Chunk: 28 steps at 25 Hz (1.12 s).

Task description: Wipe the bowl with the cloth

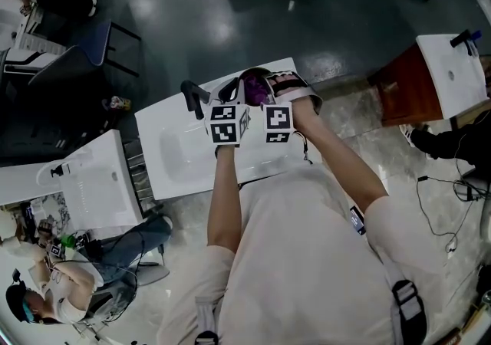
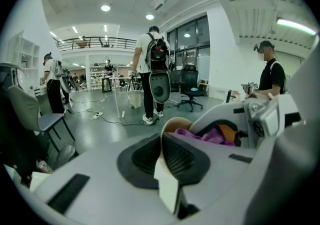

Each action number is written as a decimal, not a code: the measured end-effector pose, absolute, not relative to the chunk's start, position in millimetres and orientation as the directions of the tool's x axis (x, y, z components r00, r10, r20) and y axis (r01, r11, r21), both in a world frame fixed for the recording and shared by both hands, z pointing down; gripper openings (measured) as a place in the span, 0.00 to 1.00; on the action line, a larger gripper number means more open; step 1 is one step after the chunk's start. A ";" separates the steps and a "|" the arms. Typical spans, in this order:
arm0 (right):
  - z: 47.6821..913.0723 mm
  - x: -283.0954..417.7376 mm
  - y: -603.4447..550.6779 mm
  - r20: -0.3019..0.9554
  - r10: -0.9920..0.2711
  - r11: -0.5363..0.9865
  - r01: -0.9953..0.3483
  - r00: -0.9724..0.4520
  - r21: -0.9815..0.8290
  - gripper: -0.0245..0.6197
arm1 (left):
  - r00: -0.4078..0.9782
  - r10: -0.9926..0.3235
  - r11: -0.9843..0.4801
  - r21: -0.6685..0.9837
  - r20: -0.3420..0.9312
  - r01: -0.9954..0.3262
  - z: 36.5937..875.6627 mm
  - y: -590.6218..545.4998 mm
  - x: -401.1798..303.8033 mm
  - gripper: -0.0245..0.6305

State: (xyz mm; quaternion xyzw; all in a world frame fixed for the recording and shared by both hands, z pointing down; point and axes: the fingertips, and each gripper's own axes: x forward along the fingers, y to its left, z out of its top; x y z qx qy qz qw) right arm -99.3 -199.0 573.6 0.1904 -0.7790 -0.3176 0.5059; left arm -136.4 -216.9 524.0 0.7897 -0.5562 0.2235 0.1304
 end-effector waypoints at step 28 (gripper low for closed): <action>556.8 -78.0 -220.7 0.624 -0.407 0.881 -0.104 -0.667 0.462 0.22 | 0.370 -0.710 -0.643 -0.339 0.599 -0.687 548.8 -181.0 -125.8 0.07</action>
